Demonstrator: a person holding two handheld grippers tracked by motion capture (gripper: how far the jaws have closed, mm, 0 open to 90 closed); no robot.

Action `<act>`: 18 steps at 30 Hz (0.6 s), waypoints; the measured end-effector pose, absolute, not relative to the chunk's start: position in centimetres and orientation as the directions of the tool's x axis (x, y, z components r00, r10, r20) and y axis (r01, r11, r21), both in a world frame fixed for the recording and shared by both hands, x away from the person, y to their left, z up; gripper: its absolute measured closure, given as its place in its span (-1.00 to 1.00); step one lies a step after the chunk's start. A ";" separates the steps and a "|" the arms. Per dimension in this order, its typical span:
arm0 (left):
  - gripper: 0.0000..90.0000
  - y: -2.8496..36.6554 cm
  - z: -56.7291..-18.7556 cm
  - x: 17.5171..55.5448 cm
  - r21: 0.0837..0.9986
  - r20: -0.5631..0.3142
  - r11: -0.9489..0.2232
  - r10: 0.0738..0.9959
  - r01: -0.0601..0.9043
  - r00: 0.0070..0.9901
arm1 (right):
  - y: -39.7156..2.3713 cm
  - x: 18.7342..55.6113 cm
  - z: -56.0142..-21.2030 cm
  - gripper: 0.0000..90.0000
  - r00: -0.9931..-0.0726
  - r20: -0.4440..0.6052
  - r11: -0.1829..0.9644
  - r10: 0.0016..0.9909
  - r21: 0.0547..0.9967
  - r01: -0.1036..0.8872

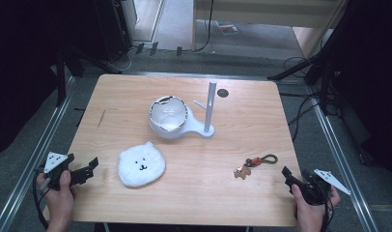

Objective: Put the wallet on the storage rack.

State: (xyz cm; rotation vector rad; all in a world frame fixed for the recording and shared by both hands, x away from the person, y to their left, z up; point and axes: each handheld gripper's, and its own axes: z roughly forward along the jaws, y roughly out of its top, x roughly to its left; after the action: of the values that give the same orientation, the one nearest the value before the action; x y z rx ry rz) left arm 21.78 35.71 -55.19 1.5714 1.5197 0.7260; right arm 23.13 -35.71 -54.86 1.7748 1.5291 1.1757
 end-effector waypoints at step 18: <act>-0.85 35.9 -55.2 21.5 0.867 -0.148 0.065 0.980 0.493 0.131 | -31.9 23.0 -52.8 -0.66 -0.067 0.192 -0.130 0.979 0.844 0.521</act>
State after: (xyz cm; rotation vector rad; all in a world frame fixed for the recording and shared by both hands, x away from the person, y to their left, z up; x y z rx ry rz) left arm 21.46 35.88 -55.17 1.5524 1.4844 0.7167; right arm 22.97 -31.92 -52.83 1.6806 1.6123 1.1211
